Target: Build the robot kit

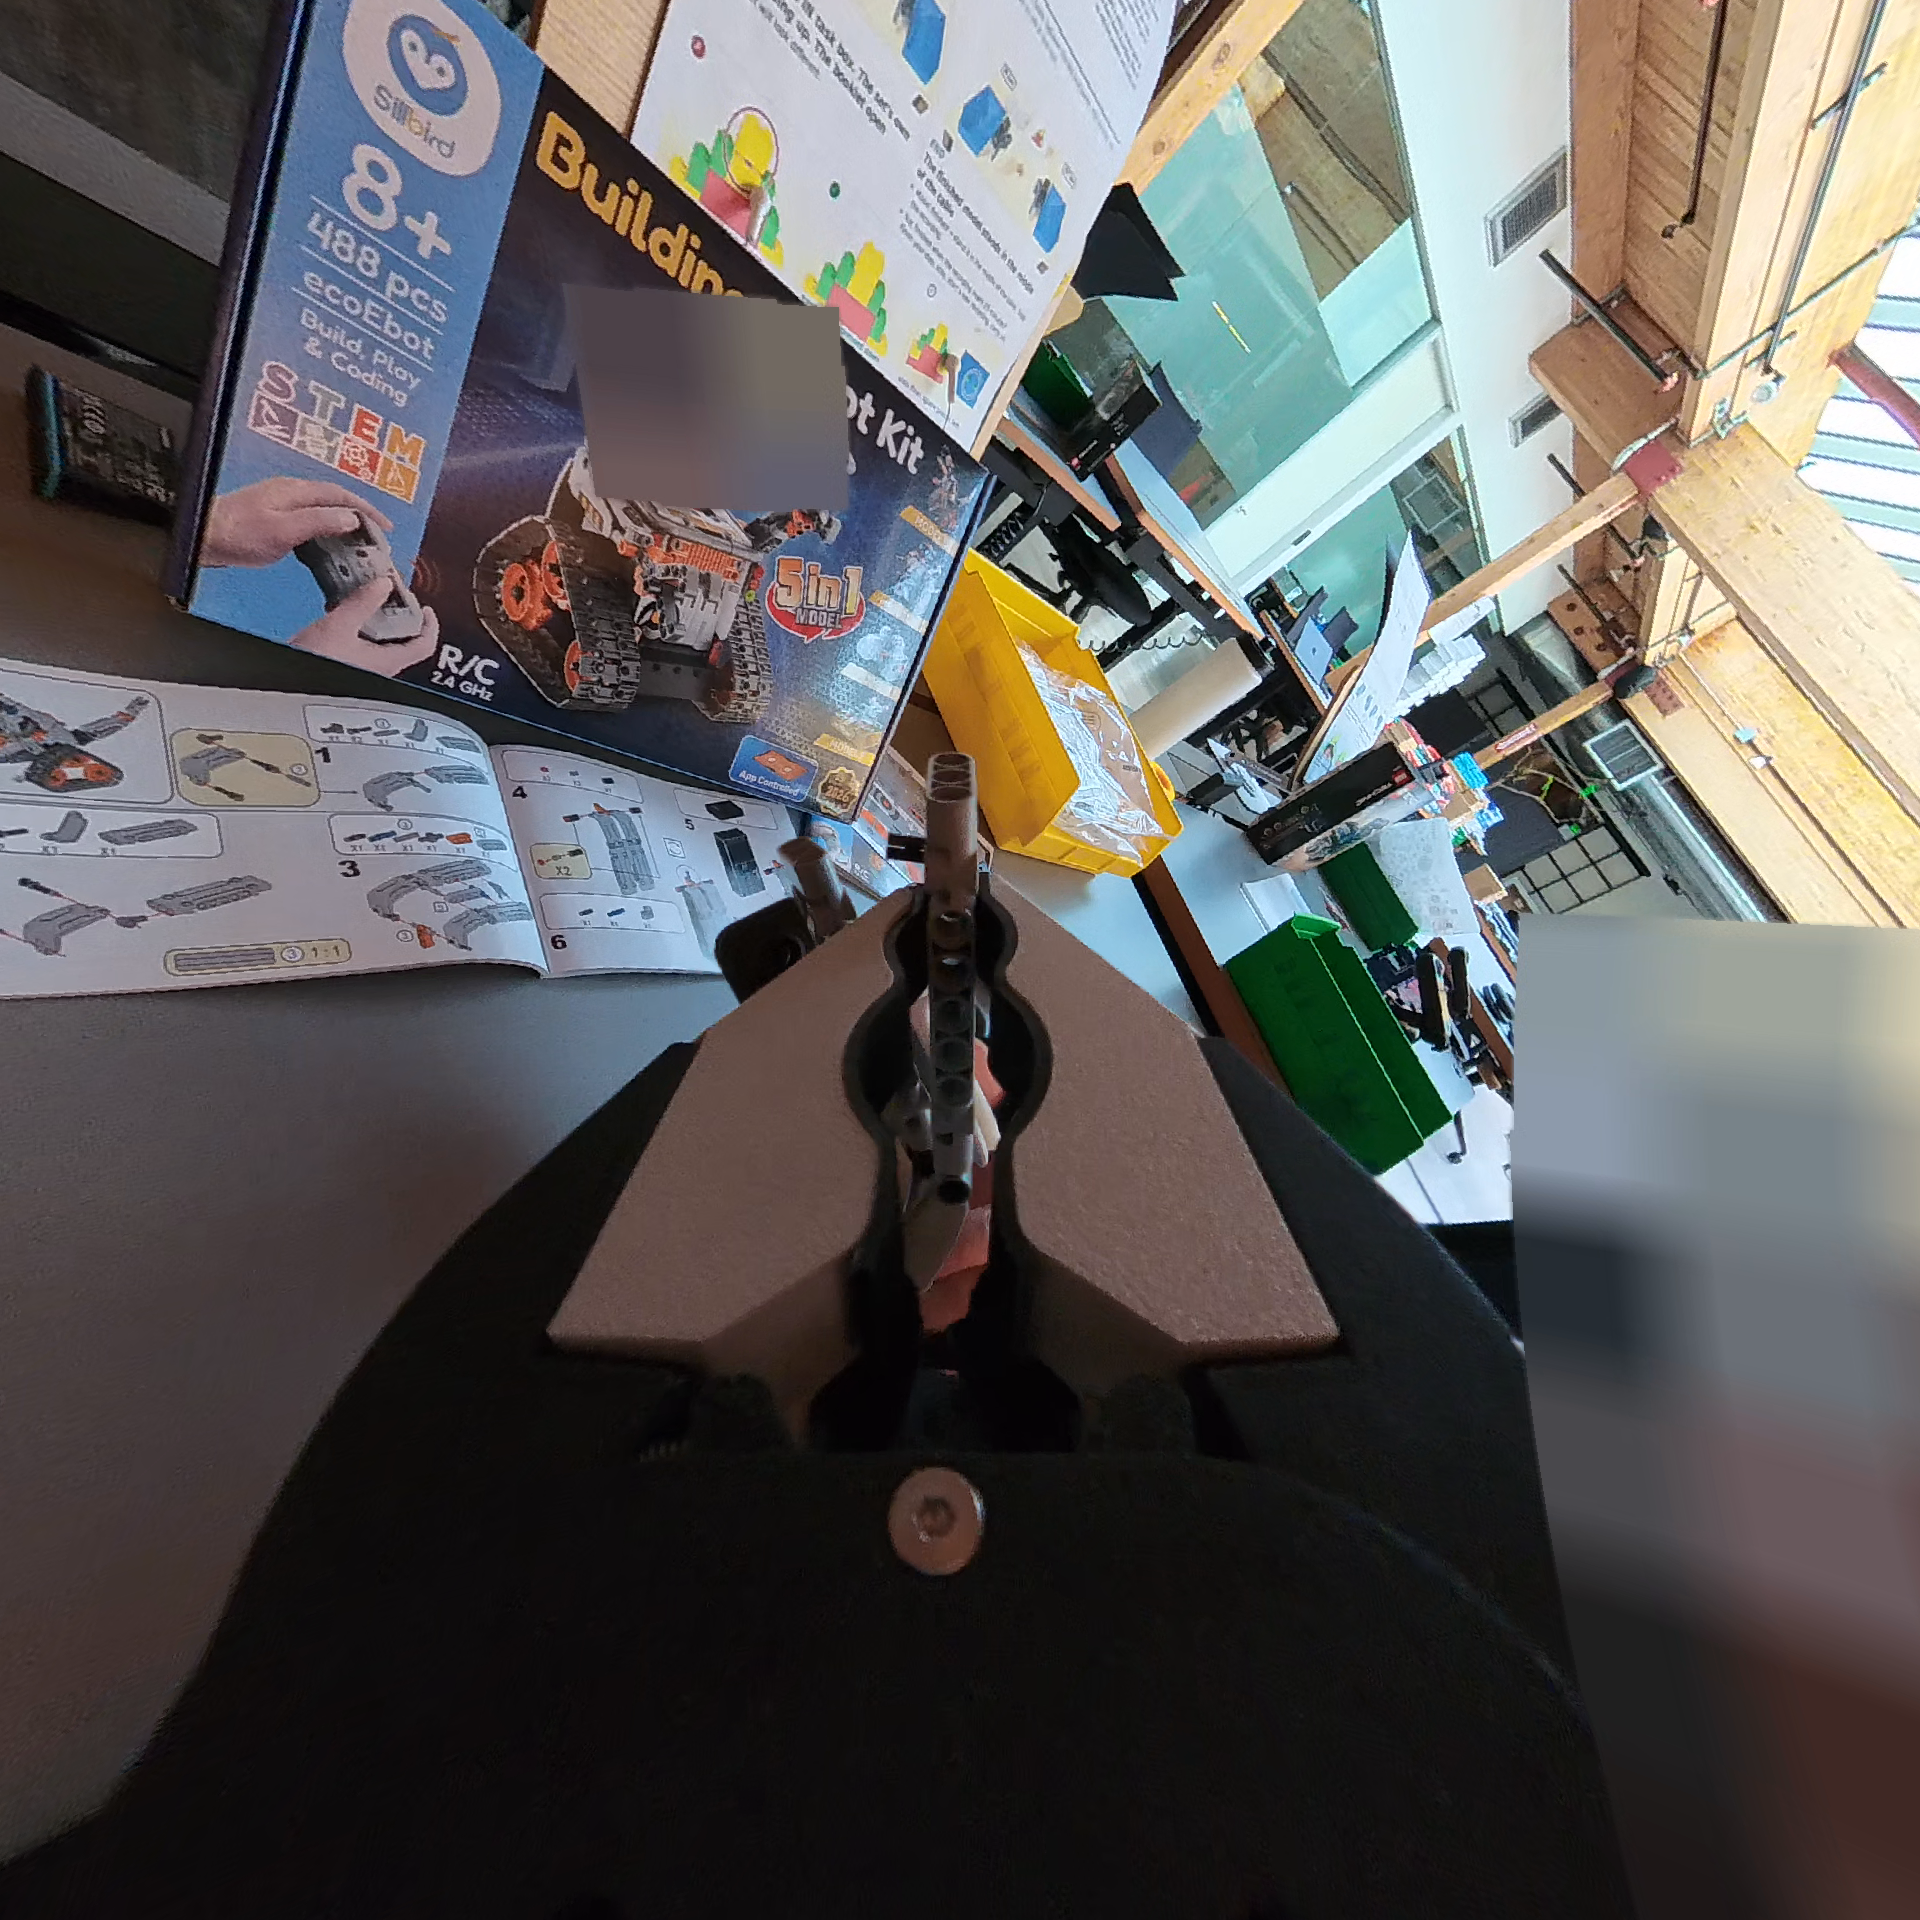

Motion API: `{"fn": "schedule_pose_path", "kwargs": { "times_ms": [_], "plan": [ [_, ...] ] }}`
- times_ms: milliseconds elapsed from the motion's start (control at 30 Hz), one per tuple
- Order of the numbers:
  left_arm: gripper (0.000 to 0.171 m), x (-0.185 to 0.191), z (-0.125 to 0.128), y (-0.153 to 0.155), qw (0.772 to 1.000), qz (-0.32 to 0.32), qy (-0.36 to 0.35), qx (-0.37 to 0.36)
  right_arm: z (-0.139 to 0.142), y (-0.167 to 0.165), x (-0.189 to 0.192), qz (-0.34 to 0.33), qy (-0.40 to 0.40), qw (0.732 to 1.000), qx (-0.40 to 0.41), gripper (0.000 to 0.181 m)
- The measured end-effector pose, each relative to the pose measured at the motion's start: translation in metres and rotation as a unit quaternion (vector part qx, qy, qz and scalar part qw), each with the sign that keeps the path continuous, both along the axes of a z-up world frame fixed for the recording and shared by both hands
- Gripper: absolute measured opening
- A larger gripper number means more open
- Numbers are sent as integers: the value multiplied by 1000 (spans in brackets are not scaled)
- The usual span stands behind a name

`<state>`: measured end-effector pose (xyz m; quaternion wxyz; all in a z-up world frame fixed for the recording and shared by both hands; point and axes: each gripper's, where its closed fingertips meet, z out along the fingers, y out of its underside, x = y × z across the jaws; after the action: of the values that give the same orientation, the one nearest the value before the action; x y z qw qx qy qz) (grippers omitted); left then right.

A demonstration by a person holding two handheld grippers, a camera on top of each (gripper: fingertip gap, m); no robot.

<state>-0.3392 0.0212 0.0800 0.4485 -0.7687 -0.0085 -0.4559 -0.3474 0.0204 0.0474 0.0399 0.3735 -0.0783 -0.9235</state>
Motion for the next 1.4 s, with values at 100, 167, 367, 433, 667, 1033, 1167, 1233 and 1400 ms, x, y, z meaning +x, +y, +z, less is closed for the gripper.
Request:
{"fn": "schedule_pose_path", "kwargs": {
  "times_ms": [100,167,367,433,667,1033,1167,1233,1400],
  "plan": [
    [4,7,6,-4,1000,-16,6,19,8,3,6,-22,-1,999,43,4],
    [5,19,17,-12,998,-46,6,50,19,7,14,-55,-3,994,99,4],
    [5,39,36,-34,983,-69,105,135,71,-13,41,-149,-15,920,362,5],
    [5,43,46,-42,978,-69,119,159,85,-24,49,-162,-7,899,408,5],
    [5,47,69,-59,971,-58,118,198,104,-36,63,-135,54,914,378,6],
    [5,54,70,-63,974,-70,115,180,109,-49,65,-132,70,902,404,5],
    [5,54,68,-64,973,-64,141,174,108,-51,65,-144,50,881,449,5],
    [4,53,67,-65,970,-63,160,171,108,-54,64,-144,39,867,475,5],
    [5,56,67,-75,964,-83,192,162,109,-64,66,-125,21,838,530,5]
  ]
}}
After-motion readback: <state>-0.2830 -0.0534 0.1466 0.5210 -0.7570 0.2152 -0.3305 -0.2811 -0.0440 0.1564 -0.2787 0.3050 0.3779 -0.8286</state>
